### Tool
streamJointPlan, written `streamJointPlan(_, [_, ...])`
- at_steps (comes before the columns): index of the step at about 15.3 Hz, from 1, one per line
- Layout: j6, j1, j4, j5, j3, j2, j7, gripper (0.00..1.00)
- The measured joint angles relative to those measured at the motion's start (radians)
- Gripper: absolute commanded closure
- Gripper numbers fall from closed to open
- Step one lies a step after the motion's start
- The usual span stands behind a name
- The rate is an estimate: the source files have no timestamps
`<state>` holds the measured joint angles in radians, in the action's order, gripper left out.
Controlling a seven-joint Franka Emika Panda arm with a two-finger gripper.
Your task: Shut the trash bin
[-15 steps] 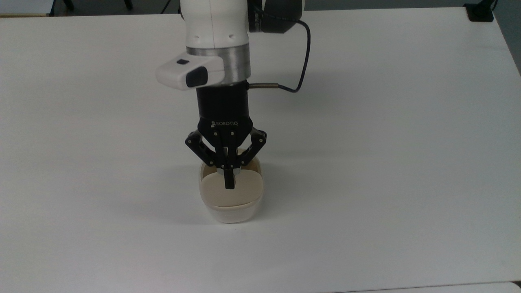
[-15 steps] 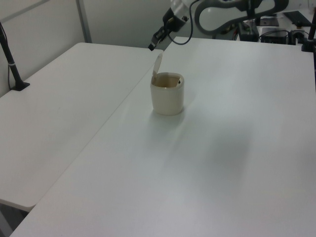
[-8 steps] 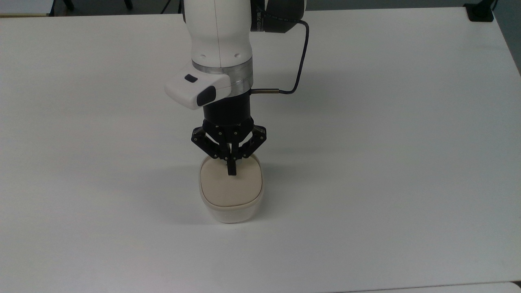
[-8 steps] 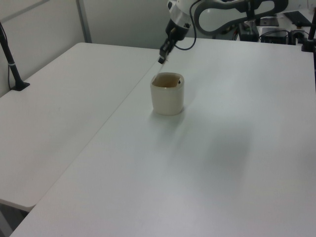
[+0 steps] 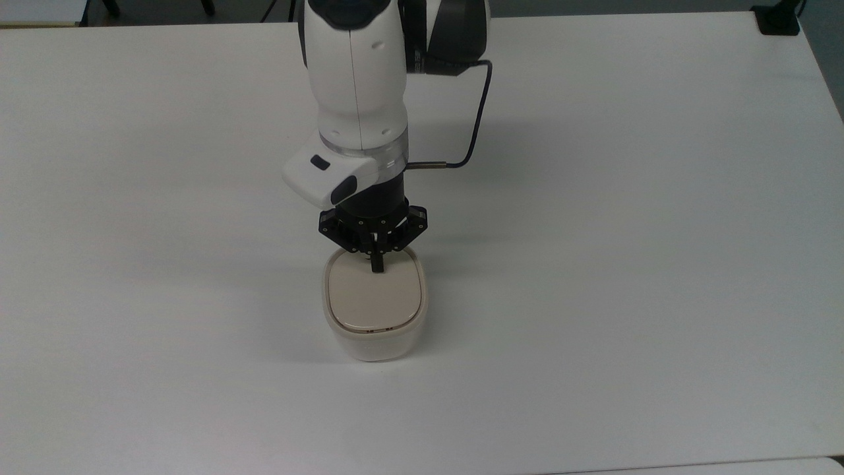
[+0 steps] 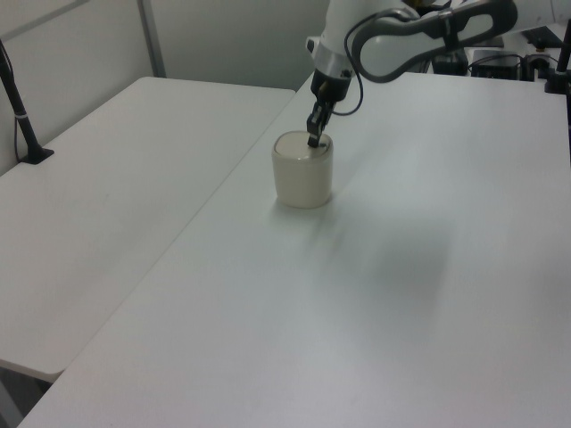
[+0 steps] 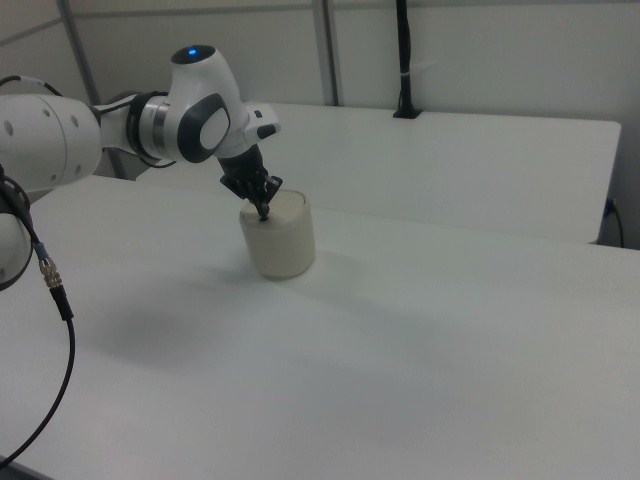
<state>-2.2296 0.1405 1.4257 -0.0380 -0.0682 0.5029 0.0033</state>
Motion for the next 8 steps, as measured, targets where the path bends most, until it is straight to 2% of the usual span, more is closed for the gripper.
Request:
streamJointPlan(7, [-0.001,0.0,0.003,0.0,0.0,-0.004,-0.002,1.0])
streamJointPlan(8, [-0.001,0.0,0.006,0.0,0.0,-0.008,-0.001,0.92])
